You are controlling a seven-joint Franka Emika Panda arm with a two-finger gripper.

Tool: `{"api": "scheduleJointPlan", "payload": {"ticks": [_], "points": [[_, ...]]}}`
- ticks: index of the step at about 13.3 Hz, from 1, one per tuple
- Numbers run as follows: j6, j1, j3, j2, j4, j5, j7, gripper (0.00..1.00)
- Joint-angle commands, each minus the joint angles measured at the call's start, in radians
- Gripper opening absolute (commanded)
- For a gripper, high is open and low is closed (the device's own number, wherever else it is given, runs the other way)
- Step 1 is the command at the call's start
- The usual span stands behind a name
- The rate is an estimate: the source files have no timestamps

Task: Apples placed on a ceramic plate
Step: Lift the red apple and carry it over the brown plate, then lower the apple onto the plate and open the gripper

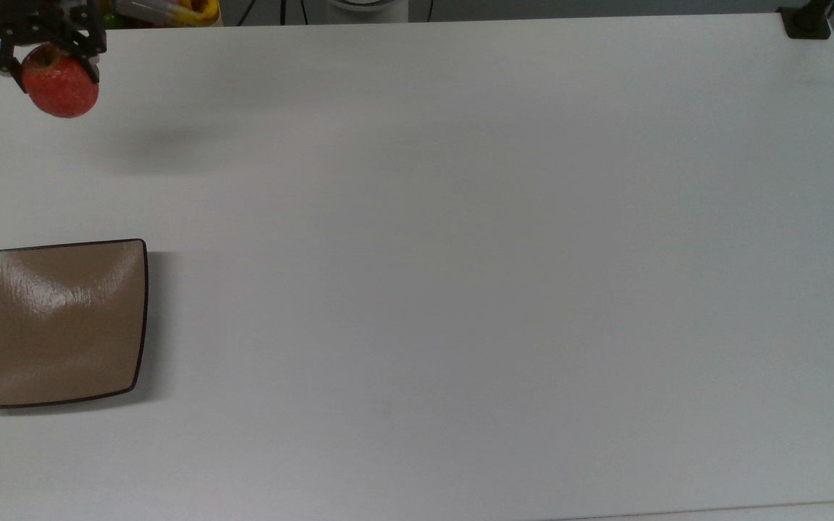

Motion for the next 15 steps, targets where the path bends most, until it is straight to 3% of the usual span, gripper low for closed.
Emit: {"api": "scheduleJointPlan", "payload": {"ticks": [1, 7, 15], "points": [[0.032, 0.011, -0.007, 0.125, 0.143, 0.040, 0.060, 0.00], [0.444, 0.011, -0.006, 0.264, 0.154, 0.115, 0.180, 0.02], [0.779, 0.012, 0.042, 0.462, 0.171, 0.123, 0.250, 0.02]]}}
